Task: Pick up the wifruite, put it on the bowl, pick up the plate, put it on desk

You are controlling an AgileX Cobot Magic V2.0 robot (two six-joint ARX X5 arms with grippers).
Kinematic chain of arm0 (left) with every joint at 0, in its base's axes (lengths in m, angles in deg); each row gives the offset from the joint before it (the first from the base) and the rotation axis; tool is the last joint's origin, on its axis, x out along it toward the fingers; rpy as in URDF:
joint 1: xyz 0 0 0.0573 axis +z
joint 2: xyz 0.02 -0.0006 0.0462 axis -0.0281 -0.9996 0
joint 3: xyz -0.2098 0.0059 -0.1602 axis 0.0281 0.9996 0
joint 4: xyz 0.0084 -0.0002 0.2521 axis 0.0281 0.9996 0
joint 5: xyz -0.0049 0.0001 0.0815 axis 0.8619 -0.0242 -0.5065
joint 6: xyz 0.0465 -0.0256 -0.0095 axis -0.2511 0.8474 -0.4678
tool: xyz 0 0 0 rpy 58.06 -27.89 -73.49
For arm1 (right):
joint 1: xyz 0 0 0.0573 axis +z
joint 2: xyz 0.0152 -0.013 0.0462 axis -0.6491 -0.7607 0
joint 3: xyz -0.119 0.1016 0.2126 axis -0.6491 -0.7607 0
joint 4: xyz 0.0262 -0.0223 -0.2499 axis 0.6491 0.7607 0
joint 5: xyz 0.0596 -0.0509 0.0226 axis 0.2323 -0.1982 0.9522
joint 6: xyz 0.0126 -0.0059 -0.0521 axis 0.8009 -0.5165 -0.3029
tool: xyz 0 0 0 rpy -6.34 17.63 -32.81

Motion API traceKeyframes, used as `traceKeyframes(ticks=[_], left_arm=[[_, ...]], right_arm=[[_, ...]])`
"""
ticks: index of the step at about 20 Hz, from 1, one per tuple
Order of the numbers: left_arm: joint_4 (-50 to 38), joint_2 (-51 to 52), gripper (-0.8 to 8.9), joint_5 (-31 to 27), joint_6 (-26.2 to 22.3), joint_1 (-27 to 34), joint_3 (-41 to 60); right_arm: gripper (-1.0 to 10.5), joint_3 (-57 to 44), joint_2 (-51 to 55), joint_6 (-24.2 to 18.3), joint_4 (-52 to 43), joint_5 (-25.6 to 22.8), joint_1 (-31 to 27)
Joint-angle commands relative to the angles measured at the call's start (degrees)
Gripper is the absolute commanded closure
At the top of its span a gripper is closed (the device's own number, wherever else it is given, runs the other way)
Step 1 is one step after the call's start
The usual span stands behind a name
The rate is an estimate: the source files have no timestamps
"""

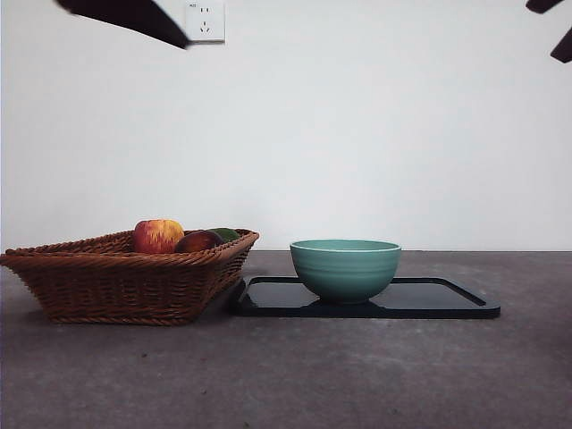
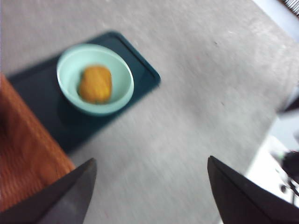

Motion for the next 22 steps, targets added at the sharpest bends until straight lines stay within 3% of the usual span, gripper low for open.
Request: traceKeyframes(ticks=[1, 11, 22], left_arm=[[-0.35, -8.52, 4.38, -0.17, -3.08, -0.66, -7.54], [-3.50, -35.85, 4.39, -3.21, -6.71, -2.91, -25.77], [-8.35, -49.05, 4.38, -8.52, -12.85, -5.07, -29.92]], right_arm=[[7.3, 0.44, 0.52, 0.24, -0.48, 1.20, 0.31], [7.3, 0.44, 7.74, 5.20, 2.54, 1.16, 0.28], [7.3, 0.44, 11.67, 7.76, 6.47, 1.14, 0.28]])
